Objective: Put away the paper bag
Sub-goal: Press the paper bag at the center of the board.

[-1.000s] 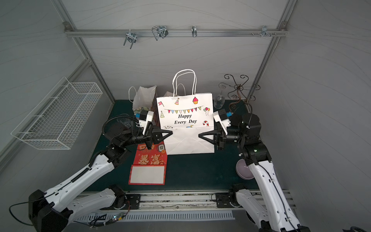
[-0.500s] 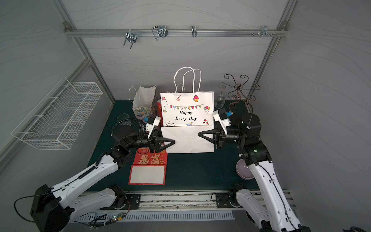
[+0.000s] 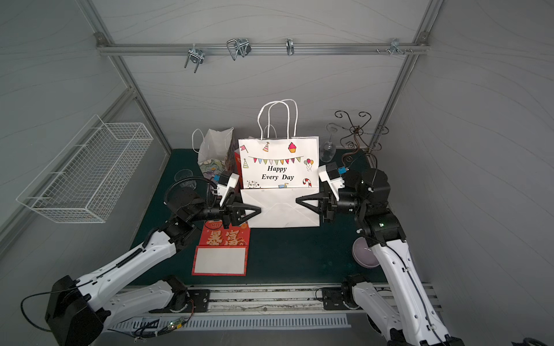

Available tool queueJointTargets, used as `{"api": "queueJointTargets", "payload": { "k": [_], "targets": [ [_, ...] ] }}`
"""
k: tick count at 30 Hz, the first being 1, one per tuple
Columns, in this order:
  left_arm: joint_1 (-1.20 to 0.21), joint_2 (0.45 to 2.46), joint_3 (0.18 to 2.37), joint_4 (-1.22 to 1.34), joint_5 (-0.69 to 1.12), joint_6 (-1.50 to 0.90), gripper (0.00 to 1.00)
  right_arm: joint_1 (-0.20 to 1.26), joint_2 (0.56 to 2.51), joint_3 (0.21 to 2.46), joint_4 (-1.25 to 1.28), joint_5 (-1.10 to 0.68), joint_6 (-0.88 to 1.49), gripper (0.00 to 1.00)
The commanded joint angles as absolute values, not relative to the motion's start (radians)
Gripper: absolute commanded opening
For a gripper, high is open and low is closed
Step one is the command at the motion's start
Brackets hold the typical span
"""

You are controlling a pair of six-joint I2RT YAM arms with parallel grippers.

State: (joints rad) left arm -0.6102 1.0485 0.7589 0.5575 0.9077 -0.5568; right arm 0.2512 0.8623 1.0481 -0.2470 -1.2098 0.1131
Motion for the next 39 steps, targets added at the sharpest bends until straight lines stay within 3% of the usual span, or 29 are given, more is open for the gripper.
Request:
{"api": "queueJointTargets", "payload": {
  "k": [1, 6, 9, 10, 16, 19, 21, 23, 24, 31, 32, 34, 35, 39],
  "targets": [
    [-0.611, 1.018, 0.833, 0.618, 0.859, -0.529, 0.41, 0.256, 0.861, 1.074, -0.284, -1.231, 0.087, 0.00],
    [-0.612, 1.012, 0.859, 0.644, 0.827, -0.529, 0.25, 0.256, 0.865, 1.074, -0.324, -1.241, 0.061, 0.00],
    [-0.611, 1.018, 0.864, 0.689, 0.853, -0.551, 0.02, 0.257, 0.866, 1.074, -0.341, -1.241, 0.050, 0.00],
    [-0.611, 1.021, 0.867, 0.696, 0.857, -0.559, 0.00, 0.257, 0.865, 1.074, -0.343, -1.243, 0.050, 0.00],
    [-0.612, 1.019, 0.875, 0.705, 0.850, -0.563, 0.00, 0.257, 0.862, 1.078, -0.350, -1.246, 0.046, 0.00],
    [-0.611, 1.020, 0.895, 0.696, 0.845, -0.566, 0.19, 0.257, 0.862, 1.081, -0.357, -1.247, 0.044, 0.00],
    [-0.611, 1.026, 0.920, 0.698, 0.853, -0.574, 0.21, 0.257, 0.862, 1.083, -0.361, -1.248, 0.041, 0.00],
    [-0.611, 1.031, 0.942, 0.700, 0.860, -0.577, 0.12, 0.257, 0.862, 1.082, -0.363, -1.251, 0.043, 0.00],
    [-0.611, 1.032, 0.948, 0.701, 0.861, -0.575, 0.01, 0.257, 0.862, 1.083, -0.363, -1.251, 0.041, 0.00],
    [-0.611, 1.032, 0.949, 0.723, 0.861, -0.585, 0.00, 0.257, 0.859, 1.079, -0.368, -1.248, 0.040, 0.00],
    [-0.612, 1.030, 0.952, 0.716, 0.853, -0.584, 0.04, 0.257, 0.859, 1.077, -0.369, -1.247, 0.038, 0.00],
    [-0.612, 1.029, 0.967, 0.672, 0.828, -0.574, 0.35, 0.257, 0.858, 1.074, -0.380, -1.246, 0.031, 0.00],
    [-0.611, 1.030, 0.978, 0.649, 0.831, -0.561, 0.43, 0.256, 0.858, 1.073, -0.389, -1.244, 0.024, 0.00],
    [-0.611, 1.026, 1.024, 0.569, 0.801, -0.509, 0.47, 0.256, 0.858, 1.064, -0.417, -1.249, 0.006, 0.00]
  ]
}}
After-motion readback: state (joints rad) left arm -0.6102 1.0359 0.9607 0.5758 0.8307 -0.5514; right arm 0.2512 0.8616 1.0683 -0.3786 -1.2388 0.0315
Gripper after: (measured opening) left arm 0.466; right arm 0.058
